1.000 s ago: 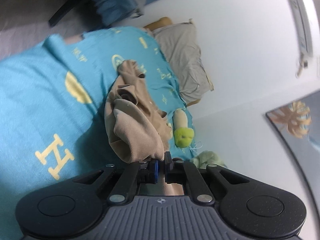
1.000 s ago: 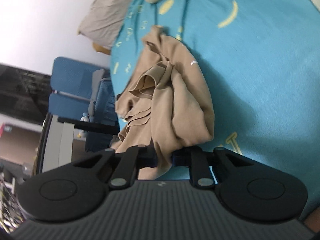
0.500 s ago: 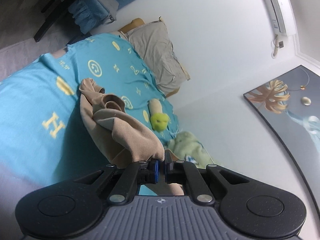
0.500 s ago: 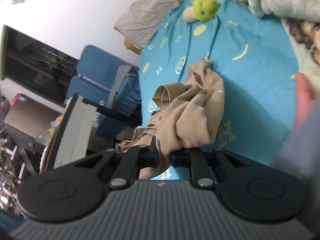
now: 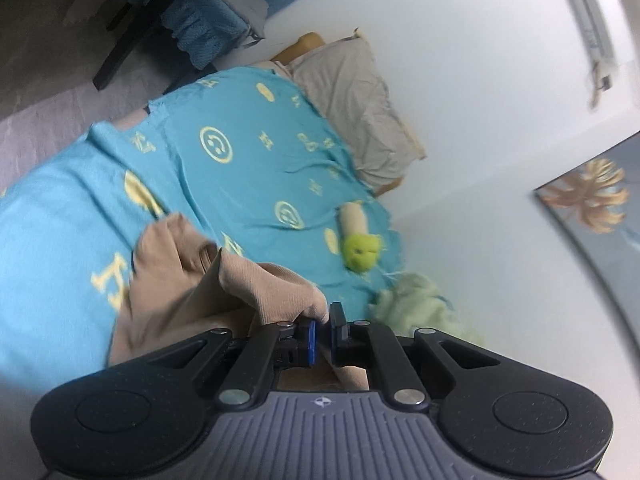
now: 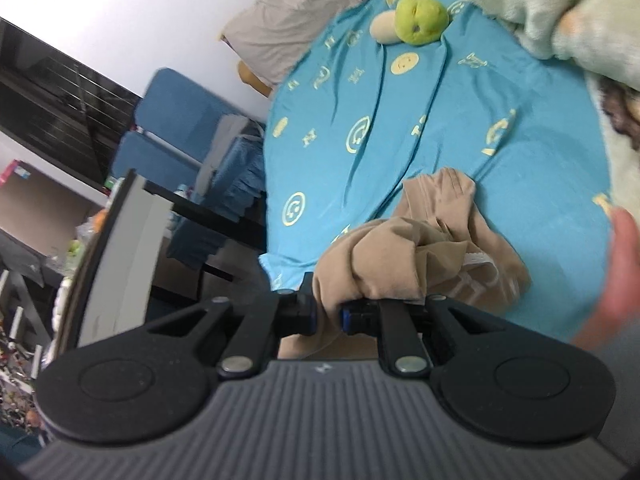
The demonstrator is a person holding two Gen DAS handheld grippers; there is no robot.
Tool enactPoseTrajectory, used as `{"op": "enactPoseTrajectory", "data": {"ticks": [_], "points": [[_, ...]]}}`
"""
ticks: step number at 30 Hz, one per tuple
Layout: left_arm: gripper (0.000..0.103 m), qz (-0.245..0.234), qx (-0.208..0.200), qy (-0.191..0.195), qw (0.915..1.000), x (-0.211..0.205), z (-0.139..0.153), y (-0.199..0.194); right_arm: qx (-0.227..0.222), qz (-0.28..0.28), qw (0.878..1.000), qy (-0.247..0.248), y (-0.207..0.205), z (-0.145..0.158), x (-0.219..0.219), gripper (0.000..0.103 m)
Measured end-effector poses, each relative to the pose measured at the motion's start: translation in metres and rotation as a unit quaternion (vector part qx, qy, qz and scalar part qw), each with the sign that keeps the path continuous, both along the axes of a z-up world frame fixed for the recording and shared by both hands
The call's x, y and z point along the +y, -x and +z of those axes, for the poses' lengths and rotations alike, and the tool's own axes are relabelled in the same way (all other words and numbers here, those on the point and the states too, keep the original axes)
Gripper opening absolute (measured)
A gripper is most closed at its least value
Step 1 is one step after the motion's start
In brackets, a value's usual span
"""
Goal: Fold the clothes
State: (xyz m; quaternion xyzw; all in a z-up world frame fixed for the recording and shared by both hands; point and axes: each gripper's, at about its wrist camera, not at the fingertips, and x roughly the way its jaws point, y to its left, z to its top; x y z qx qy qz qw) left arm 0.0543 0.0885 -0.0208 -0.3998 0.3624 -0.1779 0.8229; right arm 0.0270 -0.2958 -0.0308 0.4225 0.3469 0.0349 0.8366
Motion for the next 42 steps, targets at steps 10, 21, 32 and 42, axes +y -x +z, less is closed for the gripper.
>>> {"op": "enactPoseTrajectory", "data": {"ticks": [10,21,32,42], "points": [[0.010,-0.048,0.025,-0.117,0.9917,-0.020,-0.081,-0.128,0.086,0.016,0.996,0.018,-0.122,-0.077,0.002,0.016],[0.035,-0.083,-0.008,-0.195,0.9773,-0.046,-0.090,-0.135,0.111,0.023,0.993,0.012,-0.141,-0.100,0.004,0.020],[0.082,-0.098,-0.095,-0.292,0.9466,-0.064,-0.064,-0.099,-0.029,0.062,0.996,0.065,-0.113,-0.048,0.003,0.089],[0.082,-0.089,-0.084,-0.360,0.9246,-0.074,-0.086,-0.115,0.033,0.096,0.976,0.191,-0.145,-0.086,0.025,0.022]]}}
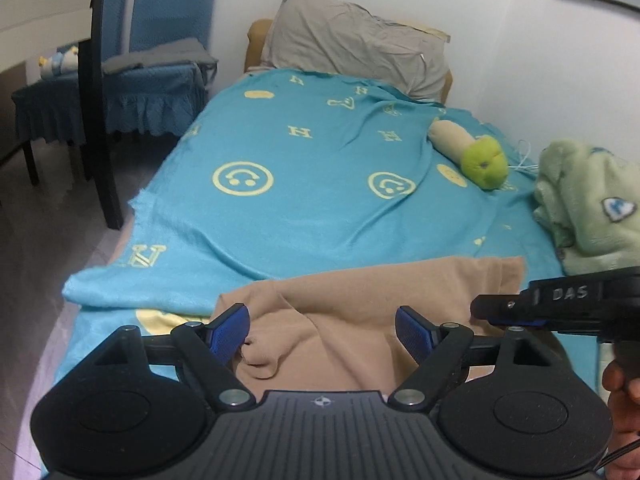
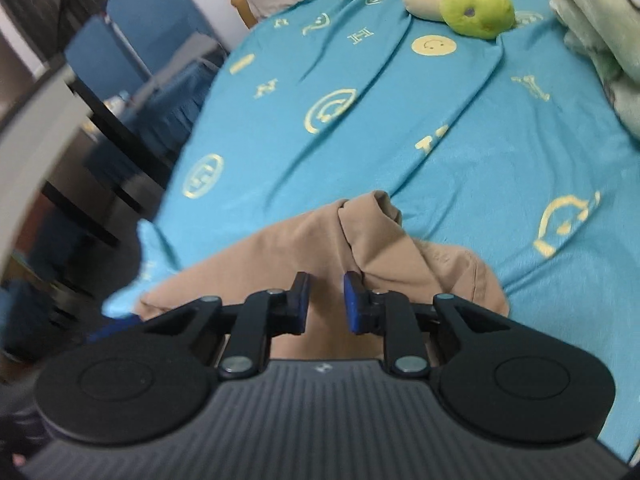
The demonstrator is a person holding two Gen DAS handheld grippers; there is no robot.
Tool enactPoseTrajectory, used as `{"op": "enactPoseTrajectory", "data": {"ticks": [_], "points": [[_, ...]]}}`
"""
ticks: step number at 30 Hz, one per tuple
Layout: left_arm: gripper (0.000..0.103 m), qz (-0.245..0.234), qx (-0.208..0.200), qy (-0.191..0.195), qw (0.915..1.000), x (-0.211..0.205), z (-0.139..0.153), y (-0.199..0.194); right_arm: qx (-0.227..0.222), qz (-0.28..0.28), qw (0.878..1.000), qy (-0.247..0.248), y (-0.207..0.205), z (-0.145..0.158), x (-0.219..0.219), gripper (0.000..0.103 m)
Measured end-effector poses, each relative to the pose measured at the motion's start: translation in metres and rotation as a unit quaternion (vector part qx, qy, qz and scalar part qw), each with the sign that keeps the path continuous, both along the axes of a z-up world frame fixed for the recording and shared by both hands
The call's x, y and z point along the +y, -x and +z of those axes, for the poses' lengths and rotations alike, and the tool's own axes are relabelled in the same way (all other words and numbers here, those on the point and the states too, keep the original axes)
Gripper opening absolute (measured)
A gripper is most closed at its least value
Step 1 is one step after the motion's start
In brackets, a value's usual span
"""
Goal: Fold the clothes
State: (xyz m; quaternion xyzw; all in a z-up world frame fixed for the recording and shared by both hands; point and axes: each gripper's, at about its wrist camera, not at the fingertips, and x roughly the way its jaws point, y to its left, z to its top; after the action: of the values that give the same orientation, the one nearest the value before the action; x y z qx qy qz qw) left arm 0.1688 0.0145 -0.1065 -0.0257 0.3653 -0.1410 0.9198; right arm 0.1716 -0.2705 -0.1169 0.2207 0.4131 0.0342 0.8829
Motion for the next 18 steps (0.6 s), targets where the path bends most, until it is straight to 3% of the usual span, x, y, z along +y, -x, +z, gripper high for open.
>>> {"op": "enactPoseTrajectory", "data": {"ticks": [4,7,14,18], "points": [[0.083,0.004,-0.024,-0.002,0.9997,0.003,0.013,0.018,-0.014,0.005,1.000,0.022,0.012,0.005,0.003,0.023],[0.083,0.006,-0.012,0.008,0.9999,0.008,0.019,0.038,-0.027,0.005,0.999,0.016,0.038,0.015,0.004,0.023],[0.083,-0.001,0.063,-0.032,0.9975,0.003,0.003,0.058,0.013,0.004,0.999,0.037,0.081,0.010,0.016,0.023],[0.083,0.006,0.112,-0.011,0.9936,0.011,-0.006,0.051,0.035,0.004,0.999,0.041,0.075,0.001,0.018,0.021]]}}
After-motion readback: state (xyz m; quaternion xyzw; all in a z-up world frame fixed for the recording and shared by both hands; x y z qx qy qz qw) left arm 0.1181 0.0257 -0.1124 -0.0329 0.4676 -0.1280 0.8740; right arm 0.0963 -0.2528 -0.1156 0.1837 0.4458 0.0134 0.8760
